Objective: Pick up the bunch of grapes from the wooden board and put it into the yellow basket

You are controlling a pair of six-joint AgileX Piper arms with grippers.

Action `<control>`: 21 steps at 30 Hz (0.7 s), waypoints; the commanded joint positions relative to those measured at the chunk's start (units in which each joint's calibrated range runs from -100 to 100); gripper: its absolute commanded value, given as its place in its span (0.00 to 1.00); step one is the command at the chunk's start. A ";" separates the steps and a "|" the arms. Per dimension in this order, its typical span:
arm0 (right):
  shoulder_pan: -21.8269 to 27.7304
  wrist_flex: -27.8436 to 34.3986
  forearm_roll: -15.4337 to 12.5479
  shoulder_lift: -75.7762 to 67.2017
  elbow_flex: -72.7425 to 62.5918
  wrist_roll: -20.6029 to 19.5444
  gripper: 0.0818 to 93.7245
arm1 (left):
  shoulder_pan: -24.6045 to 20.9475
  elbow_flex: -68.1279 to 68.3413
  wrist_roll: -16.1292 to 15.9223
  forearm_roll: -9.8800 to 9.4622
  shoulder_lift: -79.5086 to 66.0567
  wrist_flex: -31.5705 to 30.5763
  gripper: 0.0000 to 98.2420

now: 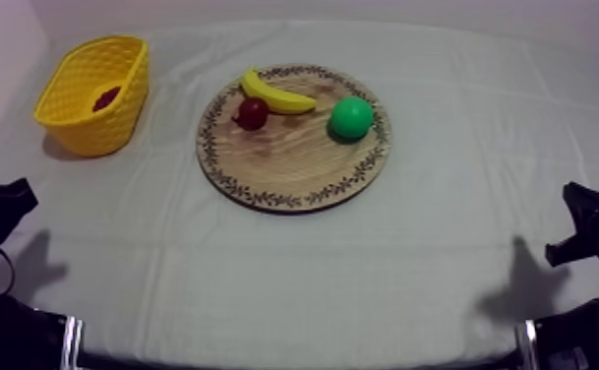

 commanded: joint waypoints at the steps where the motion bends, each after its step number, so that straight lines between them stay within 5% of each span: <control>1: -0.01 -0.01 -0.01 0.00 0.00 -0.02 0.00 | -0.03 0.97 0.10 0.17 -2.24 -0.17 0.00; 8: -0.01 -0.01 -0.01 0.00 0.00 -0.02 0.00 | -0.22 2.07 -2.58 1.11 -6.34 0.00 0.00; 21: -0.01 -0.01 -0.01 0.00 0.00 -0.01 0.00 | 0.54 3.97 -1.27 1.76 -11.74 -2.24 0.00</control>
